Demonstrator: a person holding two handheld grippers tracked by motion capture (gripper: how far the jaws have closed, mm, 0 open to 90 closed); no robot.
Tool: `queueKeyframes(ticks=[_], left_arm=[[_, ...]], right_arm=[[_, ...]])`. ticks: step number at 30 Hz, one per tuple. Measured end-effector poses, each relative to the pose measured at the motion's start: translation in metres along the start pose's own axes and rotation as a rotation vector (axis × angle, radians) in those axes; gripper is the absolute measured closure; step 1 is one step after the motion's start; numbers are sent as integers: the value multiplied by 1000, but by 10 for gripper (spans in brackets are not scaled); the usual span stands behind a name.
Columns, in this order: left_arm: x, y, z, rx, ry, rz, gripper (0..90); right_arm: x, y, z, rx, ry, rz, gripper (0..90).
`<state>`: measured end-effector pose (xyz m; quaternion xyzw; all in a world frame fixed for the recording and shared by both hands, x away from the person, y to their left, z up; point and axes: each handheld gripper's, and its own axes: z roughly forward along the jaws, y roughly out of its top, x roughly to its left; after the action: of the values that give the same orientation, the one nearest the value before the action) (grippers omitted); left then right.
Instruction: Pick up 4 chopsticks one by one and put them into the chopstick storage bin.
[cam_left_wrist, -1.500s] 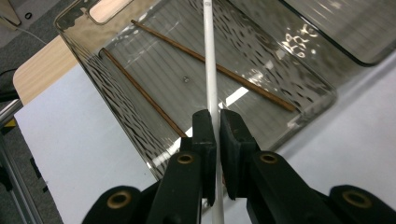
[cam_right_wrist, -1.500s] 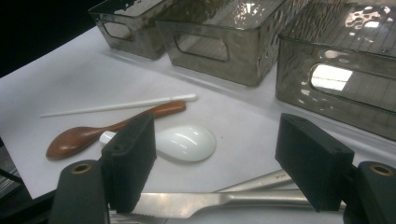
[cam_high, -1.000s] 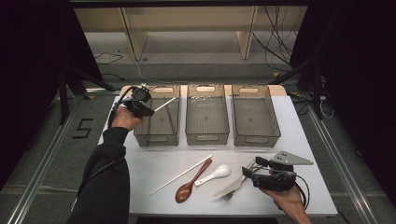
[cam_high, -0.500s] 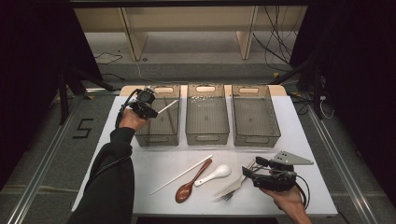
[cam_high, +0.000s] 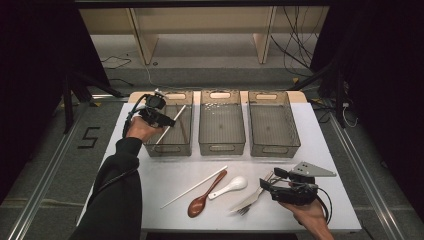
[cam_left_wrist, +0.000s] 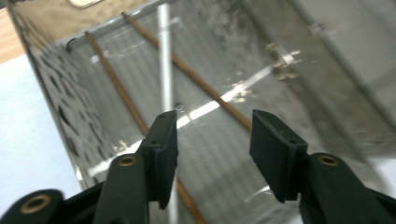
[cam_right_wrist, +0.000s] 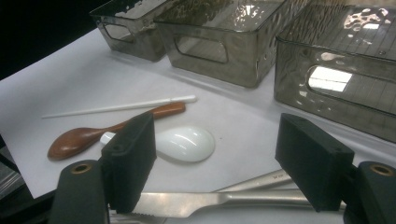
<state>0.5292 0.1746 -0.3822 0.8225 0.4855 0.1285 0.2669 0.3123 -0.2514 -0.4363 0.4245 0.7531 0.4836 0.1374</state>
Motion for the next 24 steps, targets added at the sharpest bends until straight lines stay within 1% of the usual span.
queueKeyframes(ticks=[2, 3, 7, 9, 12, 15, 19, 22, 24], left_arm=[[-3, -1, -7, -3, -16, 0, 437], [-5, -1, -10, -5, -33, 4, 425], [-14, -5, -27, -30, -76, 15, 365], [-19, -7, -35, -40, -99, 31, 349], [-27, -12, -45, -48, -119, 50, 330], [-35, -17, -55, -58, -154, 57, 314], [-42, -26, -62, -53, -168, 78, 286], [-48, -33, -66, -52, -190, 82, 268], [-51, -38, -68, -54, -192, 89, 260]], right_arm=[[0, 0, 0, 0, -1, 0, 293], [0, 0, 0, -1, -1, 0, 293], [0, 0, -1, -3, -1, 0, 292], [0, 0, -1, -5, -1, -1, 291], [1, 1, -1, -7, -1, -2, 290], [1, 1, -2, -8, -1, -1, 289], [1, 1, -2, -7, -1, -2, 289], [1, 1, -2, -8, -1, -2, 289], [1, 1, -2, -9, -1, -3, 288]])
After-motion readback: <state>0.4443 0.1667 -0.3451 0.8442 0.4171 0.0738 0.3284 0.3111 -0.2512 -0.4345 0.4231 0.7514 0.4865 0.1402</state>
